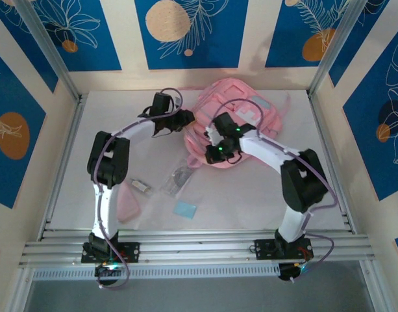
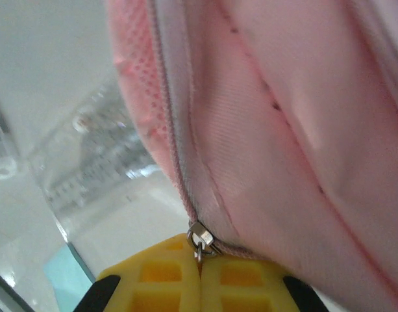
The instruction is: Pack books, pencil case, and school supplies into a backpack
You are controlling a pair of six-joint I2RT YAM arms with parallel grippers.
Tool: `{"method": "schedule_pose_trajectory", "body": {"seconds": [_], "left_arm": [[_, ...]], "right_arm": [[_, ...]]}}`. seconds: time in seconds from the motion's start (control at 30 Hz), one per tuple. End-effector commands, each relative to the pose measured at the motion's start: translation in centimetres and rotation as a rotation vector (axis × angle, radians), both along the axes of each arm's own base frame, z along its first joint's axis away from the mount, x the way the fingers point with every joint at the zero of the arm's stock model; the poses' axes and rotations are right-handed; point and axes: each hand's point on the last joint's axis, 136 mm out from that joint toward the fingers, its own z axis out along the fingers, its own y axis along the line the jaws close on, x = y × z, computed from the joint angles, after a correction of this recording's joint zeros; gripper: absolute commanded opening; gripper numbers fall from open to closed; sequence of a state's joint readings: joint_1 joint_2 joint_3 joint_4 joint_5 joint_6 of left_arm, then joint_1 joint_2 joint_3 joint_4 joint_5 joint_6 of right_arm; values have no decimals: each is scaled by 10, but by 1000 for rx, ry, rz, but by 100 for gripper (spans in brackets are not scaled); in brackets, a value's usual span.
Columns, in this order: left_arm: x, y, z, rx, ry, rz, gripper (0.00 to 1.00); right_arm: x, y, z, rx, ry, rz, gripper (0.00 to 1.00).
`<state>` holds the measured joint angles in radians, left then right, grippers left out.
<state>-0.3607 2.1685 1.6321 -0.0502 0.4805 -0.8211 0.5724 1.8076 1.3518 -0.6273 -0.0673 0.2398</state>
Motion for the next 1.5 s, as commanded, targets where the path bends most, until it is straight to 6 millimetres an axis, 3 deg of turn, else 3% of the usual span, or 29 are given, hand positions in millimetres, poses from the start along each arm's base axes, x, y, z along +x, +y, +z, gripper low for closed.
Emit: {"method": "schedule_pose_trajectory", "body": {"seconds": [0.0,0.17,0.37,0.5,0.7,0.8,0.9,0.97,1.0,1.07,1.1,1.3,1.47], "left_arm": [[1,14,31,40,-75,5,55],[-30,45,23,120,-35,38,67],[-58,84,16,190,-5,112,75],[-69,82,10,129,33,131,75],[-92,68,-31,71,132,150,73],[-93,59,-44,45,158,144,66],[-87,50,-44,26,143,147,55],[-82,44,-41,9,123,148,42],[-79,41,-38,1,113,147,30],[-74,37,-35,-16,97,146,6],[-73,37,-34,-22,93,147,0],[-69,44,-24,7,64,163,0],[-69,47,-21,13,62,163,0]], "right_arm": [[10,63,23,131,-24,87,0],[46,87,27,137,-40,60,0],[47,85,33,168,-31,34,0],[35,83,36,231,9,5,0],[21,83,44,305,80,-52,0],[12,82,48,328,114,-60,0],[0,77,49,317,132,-56,0],[-12,72,47,310,161,-37,0],[-19,69,45,300,178,-19,0],[-37,58,36,251,219,14,0],[-43,50,29,207,237,19,0],[-81,-34,-18,-197,332,-16,0],[-96,-89,-32,-364,395,-98,0]]}}
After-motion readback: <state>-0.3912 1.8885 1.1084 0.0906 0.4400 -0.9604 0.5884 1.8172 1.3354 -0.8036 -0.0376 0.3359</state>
